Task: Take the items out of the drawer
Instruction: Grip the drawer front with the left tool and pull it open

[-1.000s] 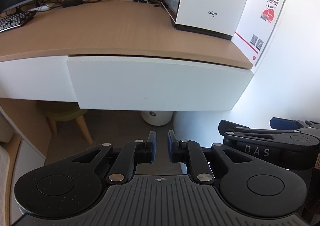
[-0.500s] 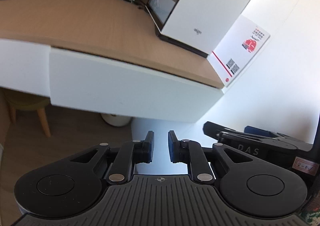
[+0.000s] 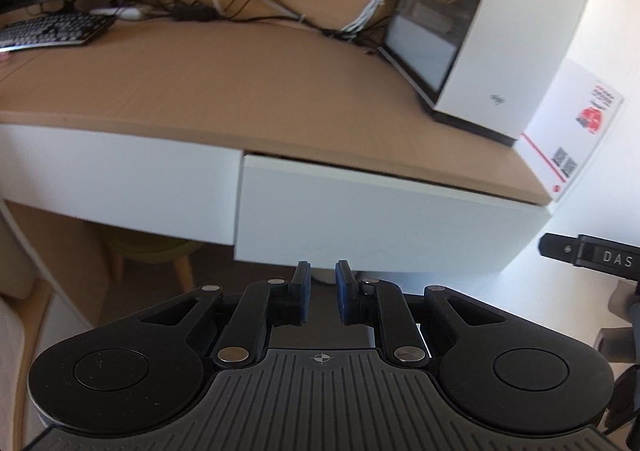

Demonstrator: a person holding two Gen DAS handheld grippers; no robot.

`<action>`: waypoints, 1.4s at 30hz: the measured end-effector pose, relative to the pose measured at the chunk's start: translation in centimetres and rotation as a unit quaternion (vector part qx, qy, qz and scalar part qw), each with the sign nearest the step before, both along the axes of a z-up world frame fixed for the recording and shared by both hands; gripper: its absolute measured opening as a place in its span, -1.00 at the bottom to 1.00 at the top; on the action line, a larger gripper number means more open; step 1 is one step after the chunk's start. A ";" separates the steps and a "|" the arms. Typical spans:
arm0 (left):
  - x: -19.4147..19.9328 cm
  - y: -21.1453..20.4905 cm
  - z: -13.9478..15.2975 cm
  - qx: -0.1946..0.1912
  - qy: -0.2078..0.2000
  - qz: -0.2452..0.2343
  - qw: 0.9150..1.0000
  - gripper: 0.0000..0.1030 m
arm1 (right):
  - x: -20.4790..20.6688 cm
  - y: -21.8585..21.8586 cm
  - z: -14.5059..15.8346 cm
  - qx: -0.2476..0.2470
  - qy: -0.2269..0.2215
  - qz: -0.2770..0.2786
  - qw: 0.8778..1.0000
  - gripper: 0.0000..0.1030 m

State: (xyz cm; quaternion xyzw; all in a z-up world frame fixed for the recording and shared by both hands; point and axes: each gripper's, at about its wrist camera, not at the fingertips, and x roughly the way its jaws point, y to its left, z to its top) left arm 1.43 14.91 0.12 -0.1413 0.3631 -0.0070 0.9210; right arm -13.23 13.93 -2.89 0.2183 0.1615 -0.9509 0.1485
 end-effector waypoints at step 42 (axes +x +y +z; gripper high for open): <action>13.8 4.2 -3.0 -0.014 0.024 0.089 0.996 -0.30 | -13.1 -6.1 -2.7 0.037 0.009 0.032 0.999 1.00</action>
